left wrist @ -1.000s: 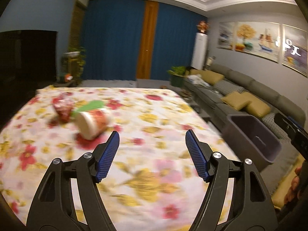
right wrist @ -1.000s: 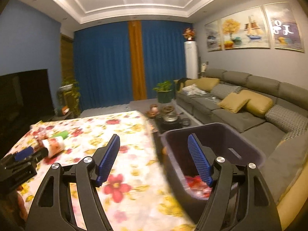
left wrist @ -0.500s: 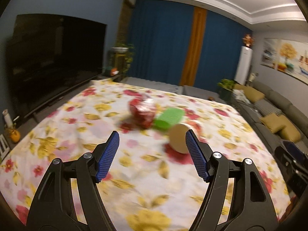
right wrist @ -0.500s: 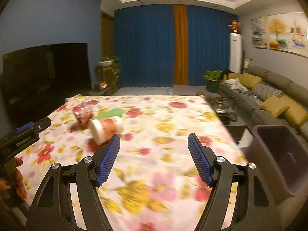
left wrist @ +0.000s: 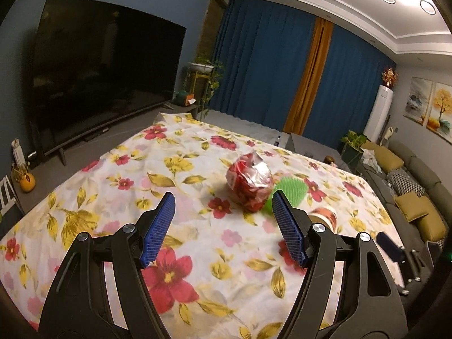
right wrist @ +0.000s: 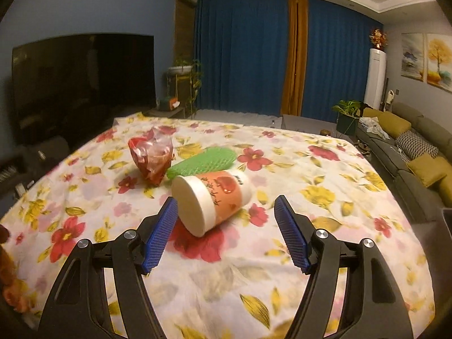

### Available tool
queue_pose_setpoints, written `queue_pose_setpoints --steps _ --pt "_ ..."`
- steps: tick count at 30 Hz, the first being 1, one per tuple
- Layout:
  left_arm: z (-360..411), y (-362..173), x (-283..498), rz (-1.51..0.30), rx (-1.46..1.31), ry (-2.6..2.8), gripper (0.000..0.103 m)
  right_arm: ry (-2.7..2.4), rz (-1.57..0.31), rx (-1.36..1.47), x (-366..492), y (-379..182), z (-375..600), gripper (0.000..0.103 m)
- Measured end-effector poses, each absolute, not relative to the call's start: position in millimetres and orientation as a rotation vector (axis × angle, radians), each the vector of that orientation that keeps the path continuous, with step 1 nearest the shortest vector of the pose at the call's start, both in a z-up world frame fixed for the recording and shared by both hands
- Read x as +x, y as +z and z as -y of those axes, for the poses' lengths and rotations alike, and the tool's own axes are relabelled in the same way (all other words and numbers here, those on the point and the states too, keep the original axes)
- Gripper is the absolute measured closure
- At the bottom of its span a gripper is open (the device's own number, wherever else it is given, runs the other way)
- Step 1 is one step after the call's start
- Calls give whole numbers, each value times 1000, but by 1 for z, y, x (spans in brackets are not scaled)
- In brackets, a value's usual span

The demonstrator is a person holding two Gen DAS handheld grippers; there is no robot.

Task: Collect trash
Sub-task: 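Move both tools back over the remaining trash on the bed, then grasp the orange-and-white paper cup rim with the right tool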

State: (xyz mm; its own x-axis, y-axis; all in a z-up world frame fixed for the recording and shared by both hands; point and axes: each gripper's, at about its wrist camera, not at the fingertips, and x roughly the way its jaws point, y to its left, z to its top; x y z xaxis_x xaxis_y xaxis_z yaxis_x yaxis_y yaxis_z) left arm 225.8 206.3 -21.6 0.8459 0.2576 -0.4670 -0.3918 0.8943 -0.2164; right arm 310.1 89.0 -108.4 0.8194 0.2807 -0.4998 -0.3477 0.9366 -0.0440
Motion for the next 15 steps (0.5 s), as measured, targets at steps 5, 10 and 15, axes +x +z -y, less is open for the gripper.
queue_pose_setpoints --steps 5,10,15 --pt "-217 -20 239 -446 -330 358 33 329 -561 -143 335 -123 -99 38" --pt "-218 -27 254 -470 -343 361 33 334 -608 -149 353 -127 -106 52" --pt "-213 -37 263 -491 -332 359 33 347 -689 -130 368 -136 -105 81"
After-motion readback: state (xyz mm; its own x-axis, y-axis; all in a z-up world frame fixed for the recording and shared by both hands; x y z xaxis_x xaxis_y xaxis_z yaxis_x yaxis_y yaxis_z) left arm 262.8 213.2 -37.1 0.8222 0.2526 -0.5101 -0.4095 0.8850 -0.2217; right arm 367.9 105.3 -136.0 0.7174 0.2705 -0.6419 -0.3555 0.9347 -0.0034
